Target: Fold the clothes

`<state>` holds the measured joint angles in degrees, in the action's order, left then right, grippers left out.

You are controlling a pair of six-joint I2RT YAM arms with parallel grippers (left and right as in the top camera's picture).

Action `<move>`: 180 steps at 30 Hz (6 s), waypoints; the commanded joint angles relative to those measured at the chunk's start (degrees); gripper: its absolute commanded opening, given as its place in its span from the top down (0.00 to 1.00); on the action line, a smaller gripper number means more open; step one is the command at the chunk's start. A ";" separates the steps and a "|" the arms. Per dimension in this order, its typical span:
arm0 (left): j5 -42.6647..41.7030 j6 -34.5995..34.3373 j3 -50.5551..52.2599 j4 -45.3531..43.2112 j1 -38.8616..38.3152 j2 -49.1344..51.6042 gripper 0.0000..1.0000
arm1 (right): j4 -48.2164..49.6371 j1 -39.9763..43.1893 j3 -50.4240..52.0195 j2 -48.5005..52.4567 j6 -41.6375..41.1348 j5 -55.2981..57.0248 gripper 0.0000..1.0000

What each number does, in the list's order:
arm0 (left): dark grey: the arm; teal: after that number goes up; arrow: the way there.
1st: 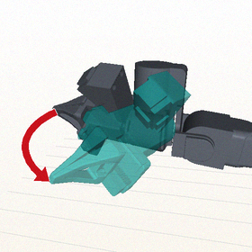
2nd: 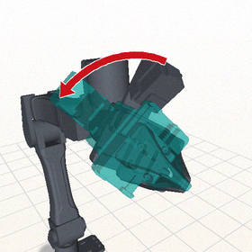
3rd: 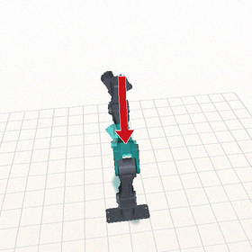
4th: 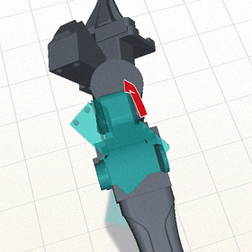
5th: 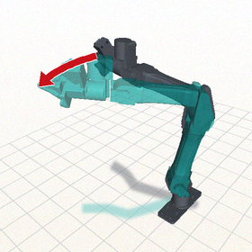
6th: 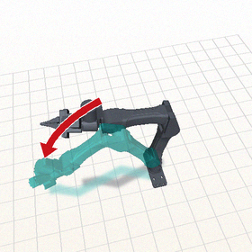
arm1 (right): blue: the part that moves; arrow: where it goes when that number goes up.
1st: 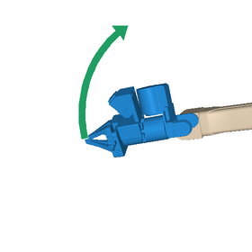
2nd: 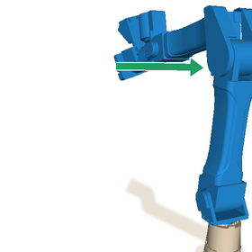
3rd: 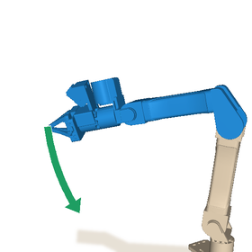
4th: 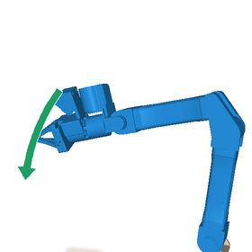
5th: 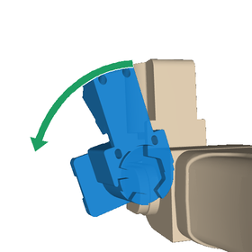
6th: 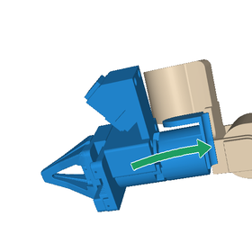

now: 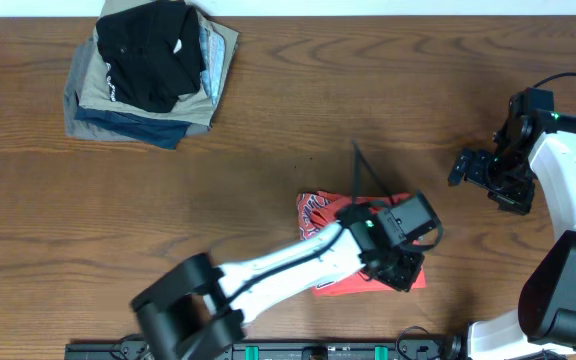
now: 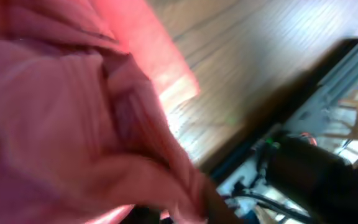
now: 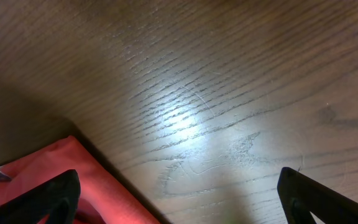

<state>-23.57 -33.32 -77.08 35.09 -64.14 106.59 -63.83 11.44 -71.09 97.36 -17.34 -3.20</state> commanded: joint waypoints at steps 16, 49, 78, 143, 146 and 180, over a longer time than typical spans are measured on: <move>0.68 3.06 -1.95 2.38 0.26 -8.72 0.11 | -0.02 0.26 -0.59 -0.17 0.22 -0.20 0.01; -1.92 0.22 -0.28 12.00 29.03 -0.87 0.30 | -0.02 0.22 -0.59 -0.17 0.22 -0.20 0.01; 5.05 -4.98 -0.15 12.13 25.22 1.77 0.34 | -0.02 0.22 -0.59 -0.17 0.22 -0.20 0.01; 9.01 -11.17 -4.63 -12.33 16.17 0.92 0.93 | -0.02 0.26 -0.59 -0.17 0.22 -0.20 0.01; 12.09 -11.15 -4.57 -12.98 14.45 0.96 0.92 | -0.04 0.26 -0.59 -0.17 0.22 -0.20 0.01; 16.09 -10.21 -3.23 5.20 10.54 -8.55 0.47 | 0.00 0.26 -0.59 -0.17 0.22 -0.20 0.01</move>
<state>-8.36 -37.65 -81.60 39.35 -53.52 94.94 -63.83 11.44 -71.09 97.36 -17.34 -3.20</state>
